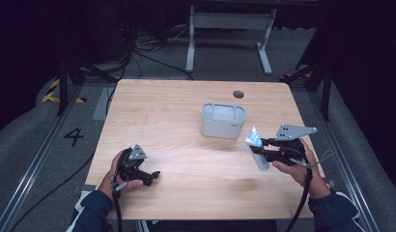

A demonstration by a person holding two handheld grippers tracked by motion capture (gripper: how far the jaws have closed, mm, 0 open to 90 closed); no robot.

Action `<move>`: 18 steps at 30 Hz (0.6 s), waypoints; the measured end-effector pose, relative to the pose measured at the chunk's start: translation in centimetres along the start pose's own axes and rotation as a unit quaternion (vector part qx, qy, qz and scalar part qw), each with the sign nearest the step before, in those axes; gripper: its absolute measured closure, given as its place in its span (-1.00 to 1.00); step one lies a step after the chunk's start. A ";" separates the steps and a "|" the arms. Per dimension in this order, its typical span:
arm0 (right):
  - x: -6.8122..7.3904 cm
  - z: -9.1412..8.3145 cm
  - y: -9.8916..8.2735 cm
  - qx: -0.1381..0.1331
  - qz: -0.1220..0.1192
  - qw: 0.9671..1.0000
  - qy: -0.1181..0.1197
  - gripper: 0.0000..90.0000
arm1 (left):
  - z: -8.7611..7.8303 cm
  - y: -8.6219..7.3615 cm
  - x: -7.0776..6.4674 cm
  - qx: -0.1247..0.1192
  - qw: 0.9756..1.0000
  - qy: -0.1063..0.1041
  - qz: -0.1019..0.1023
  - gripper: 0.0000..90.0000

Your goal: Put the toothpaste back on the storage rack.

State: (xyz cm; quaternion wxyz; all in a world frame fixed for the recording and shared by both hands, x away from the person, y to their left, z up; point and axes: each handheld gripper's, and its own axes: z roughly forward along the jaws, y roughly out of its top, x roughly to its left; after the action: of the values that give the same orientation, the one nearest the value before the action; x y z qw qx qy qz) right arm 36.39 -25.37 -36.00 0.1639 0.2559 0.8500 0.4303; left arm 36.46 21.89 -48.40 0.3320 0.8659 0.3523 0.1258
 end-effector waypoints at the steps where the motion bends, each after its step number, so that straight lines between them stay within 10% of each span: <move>1: 0.0 0.0 0.2 -0.004 -0.001 1.000 -0.001 0.48 | 0.0 0.0 0.0 -0.001 1.000 0.000 0.000 -0.99; 18: 0.1 -0.6 2.9 -0.038 -0.012 0.999 -0.003 0.48 | 0.0 0.0 0.0 0.000 1.000 0.000 0.000 -0.99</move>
State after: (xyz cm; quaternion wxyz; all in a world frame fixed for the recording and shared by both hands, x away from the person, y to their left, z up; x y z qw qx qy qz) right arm 36.85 -24.22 -33.27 0.1809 0.2408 0.8355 0.4595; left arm 36.46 21.89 -48.41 0.3324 0.8659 0.3519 0.1260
